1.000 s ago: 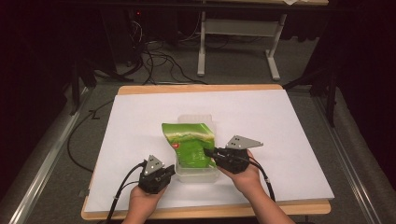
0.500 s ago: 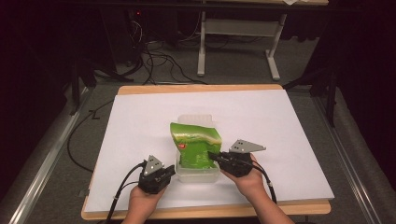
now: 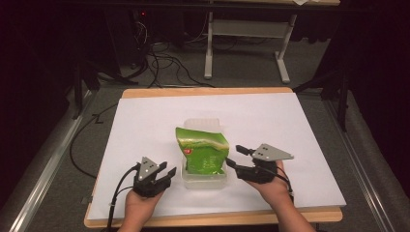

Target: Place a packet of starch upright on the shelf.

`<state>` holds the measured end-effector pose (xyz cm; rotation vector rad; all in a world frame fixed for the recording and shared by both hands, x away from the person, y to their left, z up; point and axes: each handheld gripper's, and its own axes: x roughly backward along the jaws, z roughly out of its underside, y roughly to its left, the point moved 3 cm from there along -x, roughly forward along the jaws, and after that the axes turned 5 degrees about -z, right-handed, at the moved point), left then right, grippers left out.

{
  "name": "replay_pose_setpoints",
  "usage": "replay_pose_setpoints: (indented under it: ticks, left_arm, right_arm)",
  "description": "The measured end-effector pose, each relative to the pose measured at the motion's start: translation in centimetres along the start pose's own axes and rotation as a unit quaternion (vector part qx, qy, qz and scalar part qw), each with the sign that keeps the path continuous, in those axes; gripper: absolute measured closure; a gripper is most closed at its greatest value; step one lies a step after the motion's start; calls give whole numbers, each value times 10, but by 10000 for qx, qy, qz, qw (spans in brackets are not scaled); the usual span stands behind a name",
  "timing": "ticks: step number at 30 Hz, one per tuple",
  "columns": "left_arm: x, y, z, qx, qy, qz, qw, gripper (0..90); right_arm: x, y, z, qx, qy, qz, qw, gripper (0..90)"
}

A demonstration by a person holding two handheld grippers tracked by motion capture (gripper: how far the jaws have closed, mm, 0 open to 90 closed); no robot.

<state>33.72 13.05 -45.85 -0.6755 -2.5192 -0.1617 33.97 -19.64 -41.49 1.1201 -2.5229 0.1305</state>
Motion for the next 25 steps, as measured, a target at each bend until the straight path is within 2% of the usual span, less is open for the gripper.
replay_pose_setpoints:
  ticks: [1,2,4,5,6,8,9,10,11,12,13,14,16,20,25]
  left_arm:
    - [2,4,0,-13,-12,-57,10000,528]
    - [2,4,0,-13,-12,-57,10000,504]
    - [8,18,0,11,-1,-128,9999,454]
    - [12,28,1,-3,45,-244,9997,438]
    - [12,28,1,-3,45,-244,9997,427]
    - [16,38,3,1,74,-376,9993,417]
    - [17,43,4,60,79,-401,9991,408]
    - [18,48,5,131,100,-414,9990,401]
    - [18,53,6,254,120,-456,9986,400]
    - [18,53,6,254,120,-456,9986,398]
    - [16,55,6,317,155,-452,9984,396]
    - [16,55,6,317,155,-452,9984,396]
    - [15,52,6,296,177,-456,9984,396]
    - [14,46,5,195,182,-439,9987,397]
    - [14,46,6,251,191,-435,9986,397]
  right_arm:
    - [7,-6,1,-2,18,136,9999,385]
    - [7,-6,1,-2,18,136,9999,385]
    - [26,-29,8,-91,31,602,9981,369]
    - [30,-35,10,-157,49,706,9974,364]
    - [30,-35,10,-157,49,706,9974,364]
    - [41,-51,18,-335,75,954,9948,345]
    - [46,-58,22,-396,118,1078,9933,342]
    - [53,-69,31,-505,255,1293,9900,324]
    - [55,-74,36,-586,318,1353,9886,324]
    - [55,-74,36,-586,318,1353,9886,324]
    - [55,-80,41,-766,366,1354,9872,318]
    - [53,-81,42,-819,381,1330,9870,317]
    - [51,-80,42,-834,389,1313,9871,316]
    - [48,-76,40,-710,401,1245,9889,317]
    - [51,-81,43,-890,361,1265,9873,316]
